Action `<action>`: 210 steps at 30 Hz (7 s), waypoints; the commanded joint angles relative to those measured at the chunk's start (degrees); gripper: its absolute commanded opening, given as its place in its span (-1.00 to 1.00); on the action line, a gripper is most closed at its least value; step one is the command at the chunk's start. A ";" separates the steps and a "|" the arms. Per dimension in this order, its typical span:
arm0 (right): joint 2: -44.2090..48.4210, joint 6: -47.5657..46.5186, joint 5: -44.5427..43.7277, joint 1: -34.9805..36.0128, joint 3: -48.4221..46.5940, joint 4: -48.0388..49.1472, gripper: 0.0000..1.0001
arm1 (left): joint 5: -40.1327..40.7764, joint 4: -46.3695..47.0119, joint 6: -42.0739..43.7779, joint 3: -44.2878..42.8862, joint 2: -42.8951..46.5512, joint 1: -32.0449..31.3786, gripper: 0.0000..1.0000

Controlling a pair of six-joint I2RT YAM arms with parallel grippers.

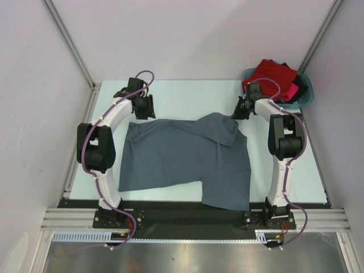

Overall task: Fold and stack the t-shirts
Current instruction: Fold the tshirt

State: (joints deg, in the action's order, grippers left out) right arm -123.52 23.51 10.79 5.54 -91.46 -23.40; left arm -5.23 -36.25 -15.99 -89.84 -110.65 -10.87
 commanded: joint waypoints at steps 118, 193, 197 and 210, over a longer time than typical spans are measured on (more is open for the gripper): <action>33.77 -12.00 -20.96 18.18 13.23 -19.56 -1.00 | -6.54 4.61 1.05 6.96 4.22 -3.36 -0.14; 7.33 -16.83 -2.53 18.45 2.95 -5.08 0.18 | -5.14 2.32 3.25 4.50 -2.29 -4.07 -0.17; 7.68 -17.35 -2.35 18.89 3.22 -5.95 -0.04 | -5.22 2.41 3.24 4.50 -2.29 -4.07 -0.17; 9.79 -18.23 -5.07 20.74 4.27 -8.42 -0.91 | -5.40 2.59 3.16 5.12 -1.67 -4.16 -0.17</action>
State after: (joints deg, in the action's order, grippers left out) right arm -116.46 5.65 6.48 25.58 -86.15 -30.24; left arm -10.70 -34.02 -13.91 -83.07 -112.86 -14.52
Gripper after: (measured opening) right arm 0.087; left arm 0.414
